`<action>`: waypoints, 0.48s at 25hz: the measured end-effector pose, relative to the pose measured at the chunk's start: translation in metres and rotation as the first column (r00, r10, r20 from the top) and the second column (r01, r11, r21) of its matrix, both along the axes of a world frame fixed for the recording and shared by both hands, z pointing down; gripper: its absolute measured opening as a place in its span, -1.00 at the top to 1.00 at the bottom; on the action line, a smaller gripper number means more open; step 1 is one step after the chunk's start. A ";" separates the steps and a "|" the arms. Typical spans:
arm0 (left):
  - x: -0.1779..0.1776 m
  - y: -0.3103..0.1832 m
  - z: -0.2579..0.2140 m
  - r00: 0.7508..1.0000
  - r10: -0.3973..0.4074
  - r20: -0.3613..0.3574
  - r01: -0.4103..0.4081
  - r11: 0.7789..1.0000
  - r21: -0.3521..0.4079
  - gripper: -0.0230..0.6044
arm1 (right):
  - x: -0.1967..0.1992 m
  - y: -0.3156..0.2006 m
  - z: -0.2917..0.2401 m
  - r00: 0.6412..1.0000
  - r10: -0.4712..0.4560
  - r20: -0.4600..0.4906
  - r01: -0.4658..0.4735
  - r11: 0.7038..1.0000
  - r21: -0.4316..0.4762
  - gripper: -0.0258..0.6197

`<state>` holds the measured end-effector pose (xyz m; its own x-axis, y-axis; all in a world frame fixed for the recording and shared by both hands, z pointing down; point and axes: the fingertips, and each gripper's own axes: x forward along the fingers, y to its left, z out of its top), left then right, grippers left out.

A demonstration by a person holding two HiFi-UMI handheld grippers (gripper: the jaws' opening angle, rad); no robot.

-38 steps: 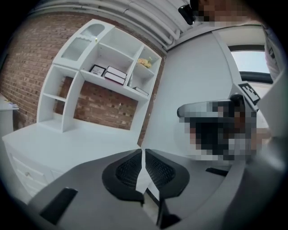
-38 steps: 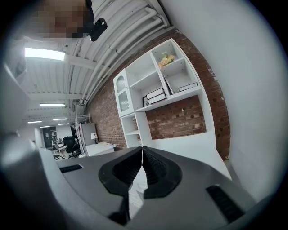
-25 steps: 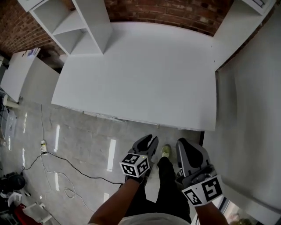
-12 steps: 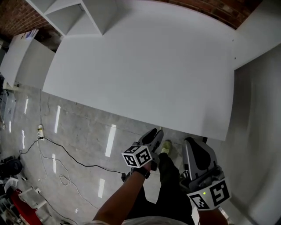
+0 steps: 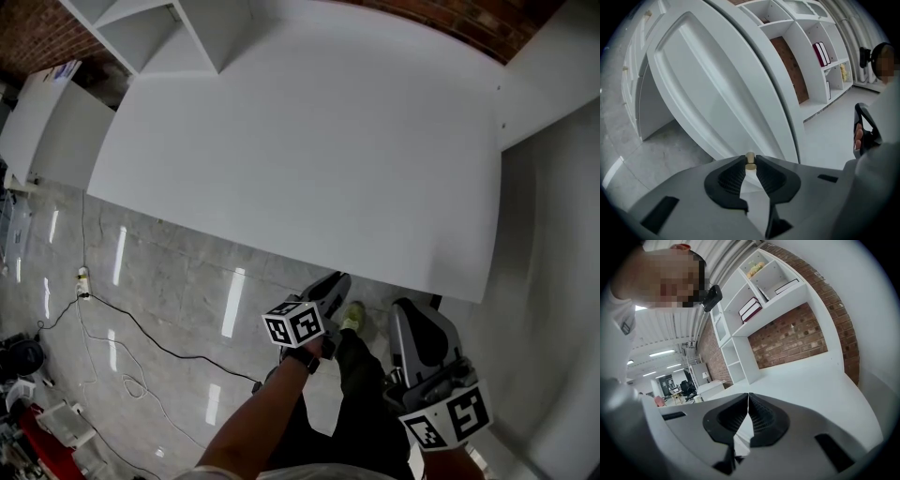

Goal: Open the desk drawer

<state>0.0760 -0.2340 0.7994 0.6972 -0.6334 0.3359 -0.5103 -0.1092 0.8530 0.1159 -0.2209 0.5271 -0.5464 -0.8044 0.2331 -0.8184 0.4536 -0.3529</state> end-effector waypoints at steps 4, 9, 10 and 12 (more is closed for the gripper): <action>-0.002 0.002 0.000 1.000 0.008 0.009 -0.008 1.000 0.002 0.68 | 0.001 0.008 0.003 1.000 0.010 0.000 -0.010 1.000 -0.014 0.87; -0.005 0.021 0.000 1.000 0.007 0.001 -0.007 1.000 -0.015 0.68 | -0.002 0.022 0.005 1.000 0.026 0.014 -0.026 0.999 -0.038 0.87; -0.007 0.027 0.001 1.000 0.008 0.001 -0.008 1.000 -0.019 0.68 | -0.002 0.025 0.005 0.999 0.031 0.018 -0.030 0.999 -0.043 0.87; -0.009 0.040 0.001 1.000 0.014 -0.001 -0.014 1.000 -0.028 0.68 | -0.002 0.032 0.004 0.999 0.039 0.021 -0.038 0.998 -0.052 0.87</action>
